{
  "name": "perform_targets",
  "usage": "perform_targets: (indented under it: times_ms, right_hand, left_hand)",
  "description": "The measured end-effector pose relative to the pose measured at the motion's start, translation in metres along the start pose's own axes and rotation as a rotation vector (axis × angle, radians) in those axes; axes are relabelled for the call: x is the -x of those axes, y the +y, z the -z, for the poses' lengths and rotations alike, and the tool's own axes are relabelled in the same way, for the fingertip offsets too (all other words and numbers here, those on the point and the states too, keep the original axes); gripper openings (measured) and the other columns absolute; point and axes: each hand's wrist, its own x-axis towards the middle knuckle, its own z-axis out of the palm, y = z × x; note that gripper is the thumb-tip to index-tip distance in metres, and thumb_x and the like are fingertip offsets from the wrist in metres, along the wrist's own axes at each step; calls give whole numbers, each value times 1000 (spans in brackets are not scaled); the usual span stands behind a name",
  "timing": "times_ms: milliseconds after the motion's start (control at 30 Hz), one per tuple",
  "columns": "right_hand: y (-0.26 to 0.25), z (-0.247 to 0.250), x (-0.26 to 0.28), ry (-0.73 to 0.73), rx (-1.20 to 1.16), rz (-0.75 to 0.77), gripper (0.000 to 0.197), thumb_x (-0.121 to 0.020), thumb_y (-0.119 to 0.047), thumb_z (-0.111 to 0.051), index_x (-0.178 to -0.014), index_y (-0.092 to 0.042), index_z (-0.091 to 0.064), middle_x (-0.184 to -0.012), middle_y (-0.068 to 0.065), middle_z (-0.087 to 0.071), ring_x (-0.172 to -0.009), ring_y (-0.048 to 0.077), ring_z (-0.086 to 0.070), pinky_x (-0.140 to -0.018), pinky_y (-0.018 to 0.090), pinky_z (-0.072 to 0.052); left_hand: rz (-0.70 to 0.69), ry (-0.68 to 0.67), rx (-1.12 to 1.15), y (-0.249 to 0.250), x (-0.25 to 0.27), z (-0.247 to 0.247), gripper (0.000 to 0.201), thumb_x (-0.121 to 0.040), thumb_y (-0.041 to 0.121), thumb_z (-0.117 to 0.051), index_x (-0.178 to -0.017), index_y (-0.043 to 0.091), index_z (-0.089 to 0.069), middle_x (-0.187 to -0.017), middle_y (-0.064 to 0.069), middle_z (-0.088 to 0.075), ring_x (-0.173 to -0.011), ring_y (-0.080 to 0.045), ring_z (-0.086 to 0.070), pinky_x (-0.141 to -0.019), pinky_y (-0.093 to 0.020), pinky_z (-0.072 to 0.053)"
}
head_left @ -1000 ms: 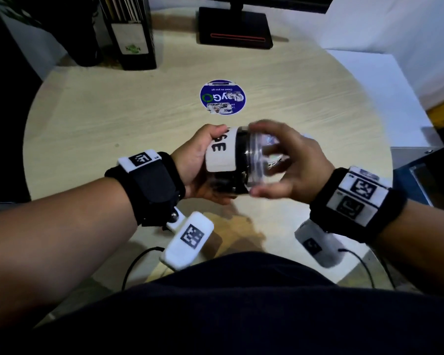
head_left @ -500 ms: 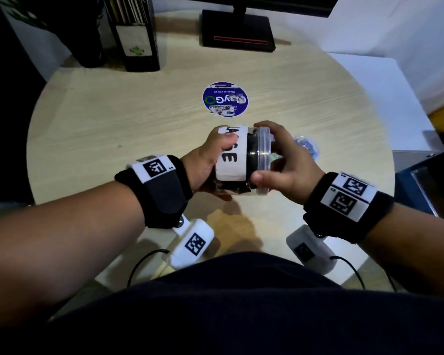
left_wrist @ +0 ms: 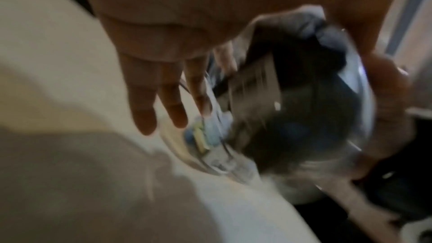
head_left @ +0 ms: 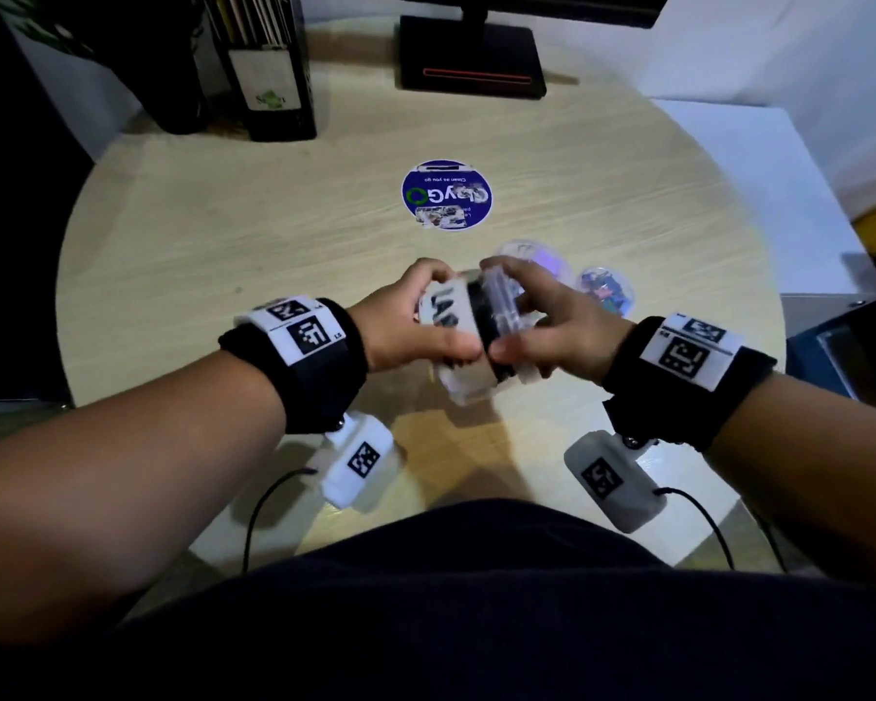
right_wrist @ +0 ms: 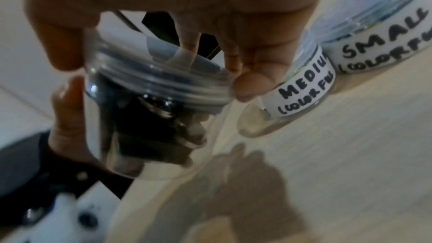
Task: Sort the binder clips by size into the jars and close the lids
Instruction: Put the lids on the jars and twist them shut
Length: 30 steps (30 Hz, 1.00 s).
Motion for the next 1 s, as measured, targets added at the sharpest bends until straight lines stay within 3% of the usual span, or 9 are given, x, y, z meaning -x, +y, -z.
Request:
perform_targets:
  times_ms: [67, 133, 233, 367, 467, 533, 600, 833, 1000]
  right_hand:
    - [1, -4, 1, 9, 247, 24, 102, -45, -39, -77, -137, -33, -32, -100, -9, -54, -85, 7, -59, -74, 17, -45]
    - [0, -9, 3, 17, 433, 30, 106, -41, -47, -79, -135, -30, -31, -109, -8, -50, -95, 11, -55, -82, 20, -40]
    - [3, -16, 3, 35, 521, 37, 93, -45, -48, -86, -119, -23, -36, -107, -5, -53, -93, 13, -55, -78, 25, -46]
    - [6, -7, -1, 126, 459, 99, 67, -54, -48, -82, -103, -21, -45, -106, 2, -56, -93, 19, -54, -81, 35, -49]
    - [16, 13, -13, 316, 693, 147, 51, -72, -41, -74, -113, -16, -57, -121, 7, -54, -109, 26, -49, -93, 34, -38]
    - [25, 24, -20, 320, 846, 64, 48, -82, -33, -65, -126, -17, -55, -136, 9, -47, -121, 32, -44, -101, 36, -35]
    - [34, 27, -26, 268, 926, -18, 44, -86, -26, -58, -129, -19, -53, -139, 8, -44, -123, 32, -44, -102, 39, -37]
    - [35, 15, -29, 245, 953, 32, 37, -91, -26, -52, -127, -26, -56, -138, 4, -47, -122, 29, -45, -98, 38, -41]
    - [31, -1, -38, 235, 966, 69, 40, -91, -23, -50, -131, -27, -51, -141, 4, -43, -125, 29, -41, -98, 38, -42]
  left_hand:
    - [-57, -55, -379, 1, -2, 9, 102, -29, 54, -77, -119, 27, -35, -109, 4, -55, -100, -9, -56, -84, -17, -45]
    - [-106, -110, -522, 0, -1, 9, 119, -34, 44, -90, -133, 30, -27, -126, 6, -51, -116, -10, -50, -98, -23, -40]
    - [-115, -122, -544, -2, 3, 3, 116, -38, 36, -88, -134, 41, -24, -116, 9, -59, -106, -9, -58, -94, -23, -44]
    - [-80, 94, -600, -13, 7, 10, 100, -44, 35, -91, -130, 34, -40, -121, 9, -54, -108, -9, -53, -90, -18, -38]
    - [-73, 300, -684, -27, 2, 20, 98, -46, 38, -90, -131, 25, -42, -128, 2, -44, -112, -11, -47, -92, -14, -30]
    - [-25, 406, -675, -33, -2, 26, 99, -47, 39, -89, -131, 25, -40, -131, 1, -39, -112, -11, -45, -92, -14, -29]
    - [27, 474, -688, -35, -8, 30, 98, -48, 38, -89, -130, 24, -37, -133, 0, -35, -112, -13, -44, -88, -16, -28]
    - [73, 487, -794, -36, -33, 32, 100, -48, 44, -88, -129, 20, -33, -132, -6, -33, -112, -25, -49, -90, -30, -39]
    - [82, 479, -830, -34, -38, 31, 108, -44, 49, -88, -130, 17, -31, -132, -8, -32, -113, -27, -47, -93, -35, -41]
